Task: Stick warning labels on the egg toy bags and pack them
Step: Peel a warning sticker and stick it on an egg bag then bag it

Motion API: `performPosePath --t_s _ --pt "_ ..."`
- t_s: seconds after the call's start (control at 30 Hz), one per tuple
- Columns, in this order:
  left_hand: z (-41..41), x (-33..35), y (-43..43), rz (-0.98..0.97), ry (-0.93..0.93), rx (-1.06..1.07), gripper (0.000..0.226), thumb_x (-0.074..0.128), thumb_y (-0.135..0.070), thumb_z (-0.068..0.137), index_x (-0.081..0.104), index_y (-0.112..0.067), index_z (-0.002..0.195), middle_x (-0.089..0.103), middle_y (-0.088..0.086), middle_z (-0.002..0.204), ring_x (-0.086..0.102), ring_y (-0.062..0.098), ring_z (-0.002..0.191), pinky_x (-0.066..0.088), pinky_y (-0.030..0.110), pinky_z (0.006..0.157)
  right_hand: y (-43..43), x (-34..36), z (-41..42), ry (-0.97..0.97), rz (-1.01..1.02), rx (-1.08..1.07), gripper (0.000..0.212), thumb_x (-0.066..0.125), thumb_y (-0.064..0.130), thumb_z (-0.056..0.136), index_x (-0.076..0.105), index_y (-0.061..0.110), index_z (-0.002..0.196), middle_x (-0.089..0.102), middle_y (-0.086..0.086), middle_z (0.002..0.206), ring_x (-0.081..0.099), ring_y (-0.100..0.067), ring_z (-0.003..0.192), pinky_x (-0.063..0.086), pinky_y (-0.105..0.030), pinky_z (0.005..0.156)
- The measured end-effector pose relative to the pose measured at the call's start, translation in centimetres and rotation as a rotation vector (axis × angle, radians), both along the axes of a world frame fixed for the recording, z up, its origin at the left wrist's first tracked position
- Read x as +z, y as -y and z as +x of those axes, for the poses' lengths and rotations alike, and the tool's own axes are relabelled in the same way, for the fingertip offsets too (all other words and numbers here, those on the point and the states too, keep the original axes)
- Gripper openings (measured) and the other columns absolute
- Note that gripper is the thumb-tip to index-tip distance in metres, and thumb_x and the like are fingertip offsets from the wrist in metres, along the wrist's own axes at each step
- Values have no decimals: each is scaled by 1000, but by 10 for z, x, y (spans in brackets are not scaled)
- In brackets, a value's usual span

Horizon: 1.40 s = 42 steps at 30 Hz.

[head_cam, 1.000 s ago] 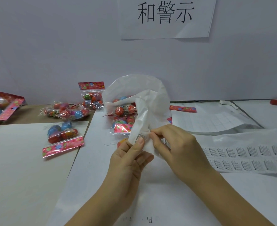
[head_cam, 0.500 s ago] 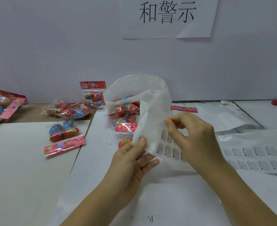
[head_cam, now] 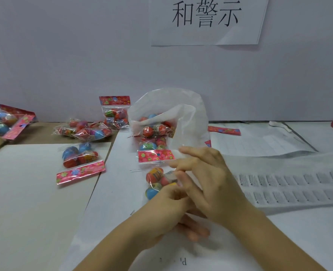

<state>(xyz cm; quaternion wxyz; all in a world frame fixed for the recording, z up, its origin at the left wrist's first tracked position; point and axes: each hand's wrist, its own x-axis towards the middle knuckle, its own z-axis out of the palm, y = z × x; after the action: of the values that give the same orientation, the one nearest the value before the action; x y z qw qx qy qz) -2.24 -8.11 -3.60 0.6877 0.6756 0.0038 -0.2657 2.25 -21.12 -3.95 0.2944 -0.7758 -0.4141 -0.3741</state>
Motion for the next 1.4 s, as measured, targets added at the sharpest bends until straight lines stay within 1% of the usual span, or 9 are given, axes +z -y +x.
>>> performPosePath --t_s 0.07,0.2,0.43,0.53,0.7,0.87,1.03,1.23,1.4 --pt "0 0 1 31 -47 37 27 51 -21 101 59 3 111 75 8 85 70 24 59 53 26 46 10 1 9 -5 -60 -116 34 43 25 98 70 7 86 73 0 88 66 -21 102 34 -39 92" --pt "1 1 -3 101 -44 43 28 50 -24 102 65 0 101 76 12 88 67 22 51 53 26 45 29 4 24 25 -104 -331 25 46 24 93 65 12 82 68 5 80 68 -19 86 25 -38 90" --pt "2 5 -4 60 122 267 15 54 -11 97 69 -9 98 76 4 83 65 22 49 49 26 41 61 15 37 -30 -20 -744 20 51 22 94 64 13 82 67 1 83 65 -26 96 20 -53 99" --pt "2 8 -5 -29 361 495 20 60 -2 93 74 -14 87 73 7 76 62 20 47 44 24 39 46 24 25 207 135 -699 23 57 25 94 65 15 74 66 3 75 67 -24 87 24 -46 95" --pt "-13 12 -1 -73 721 632 19 65 -17 80 77 -27 91 73 3 75 64 15 53 49 23 44 10 15 -2 421 66 -585 27 64 31 90 68 22 65 67 12 66 69 -18 81 26 -43 91" --pt "-18 13 5 -79 716 614 24 65 -22 78 78 -36 92 74 2 74 63 14 53 47 23 42 9 12 -3 374 97 -580 24 66 31 88 70 21 66 68 10 66 67 -17 77 27 -44 92" --pt "-19 13 4 -103 696 588 25 66 -45 71 78 -37 92 67 7 64 55 13 47 43 23 41 7 12 -4 321 120 -558 27 62 32 92 71 23 68 68 12 68 63 -14 77 26 -44 96" --pt "-18 14 4 -102 667 579 26 69 -45 70 75 -42 95 64 11 61 56 14 46 44 24 40 4 15 -10 314 76 -528 22 64 33 92 74 23 75 69 10 70 65 -16 76 27 -44 94" --pt "-15 16 3 -169 611 624 34 73 -43 66 75 -39 99 69 4 72 56 15 47 42 22 40 1 22 -16 -22 64 -343 31 47 44 95 73 27 103 71 14 94 61 -9 95 25 -49 96"
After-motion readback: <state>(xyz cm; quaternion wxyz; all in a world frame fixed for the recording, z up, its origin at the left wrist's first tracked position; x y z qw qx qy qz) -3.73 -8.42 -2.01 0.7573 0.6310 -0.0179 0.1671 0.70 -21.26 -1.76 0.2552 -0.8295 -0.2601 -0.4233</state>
